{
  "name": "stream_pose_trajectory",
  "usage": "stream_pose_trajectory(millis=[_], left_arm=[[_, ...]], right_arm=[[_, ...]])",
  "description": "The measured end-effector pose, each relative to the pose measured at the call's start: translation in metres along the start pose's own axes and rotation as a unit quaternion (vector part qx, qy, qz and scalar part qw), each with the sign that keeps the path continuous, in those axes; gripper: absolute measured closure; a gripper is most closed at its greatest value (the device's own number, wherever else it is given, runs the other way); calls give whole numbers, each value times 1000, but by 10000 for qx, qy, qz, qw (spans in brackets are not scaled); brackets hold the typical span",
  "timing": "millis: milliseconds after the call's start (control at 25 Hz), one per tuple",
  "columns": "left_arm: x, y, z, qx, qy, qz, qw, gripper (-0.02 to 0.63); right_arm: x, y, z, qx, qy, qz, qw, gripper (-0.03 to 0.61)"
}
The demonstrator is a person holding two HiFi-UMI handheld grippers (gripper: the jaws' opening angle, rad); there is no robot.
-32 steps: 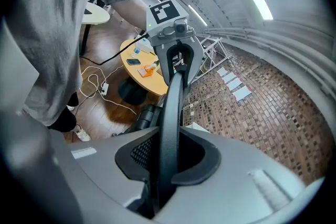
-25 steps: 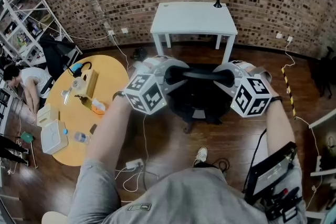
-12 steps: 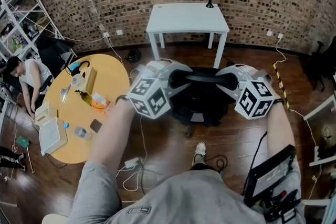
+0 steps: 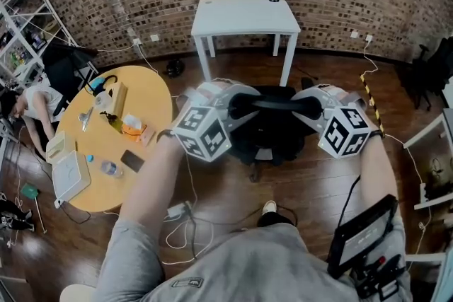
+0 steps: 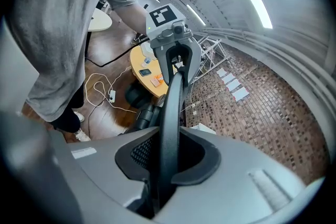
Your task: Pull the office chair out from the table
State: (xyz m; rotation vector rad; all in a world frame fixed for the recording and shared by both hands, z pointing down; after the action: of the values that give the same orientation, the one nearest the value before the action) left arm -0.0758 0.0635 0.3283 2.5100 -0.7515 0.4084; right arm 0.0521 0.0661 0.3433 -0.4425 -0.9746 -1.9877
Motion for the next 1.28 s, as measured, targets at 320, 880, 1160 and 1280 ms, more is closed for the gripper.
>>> stream_pose_trajectory(millis=[320, 880, 1160, 1280], left_arm=[[-6, -37, -15, -29, -24, -193, 9998, 517], [-6, -55, -20, -369, -423, -219, 9982, 501], [-15, -52, -14, -1261, -1022, -578, 9850, 448], [-24, -57, -13, -1755, -1349, -920, 9708, 445]], right_arm=[[-29, 3, 23, -107, -27, -129, 9999, 505], [-42, 7, 33, -298, 221, -265, 9990, 479], [-65, -5, 23, 425, 559, -1110, 9913, 396], [-74, -6, 23, 624, 794, -1395, 9851, 365]])
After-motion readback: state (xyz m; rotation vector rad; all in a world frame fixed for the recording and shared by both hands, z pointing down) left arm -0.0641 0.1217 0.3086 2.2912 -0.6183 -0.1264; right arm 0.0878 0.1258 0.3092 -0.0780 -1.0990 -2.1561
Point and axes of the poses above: the fingertips, and each gripper's own axes: x forward along the fingers, z to its left, y out of its underside, the point moved 5 cm from there along -x, backward along the fingers, and after that the axes turned 7 degrees about x, right-handed, at the moved point
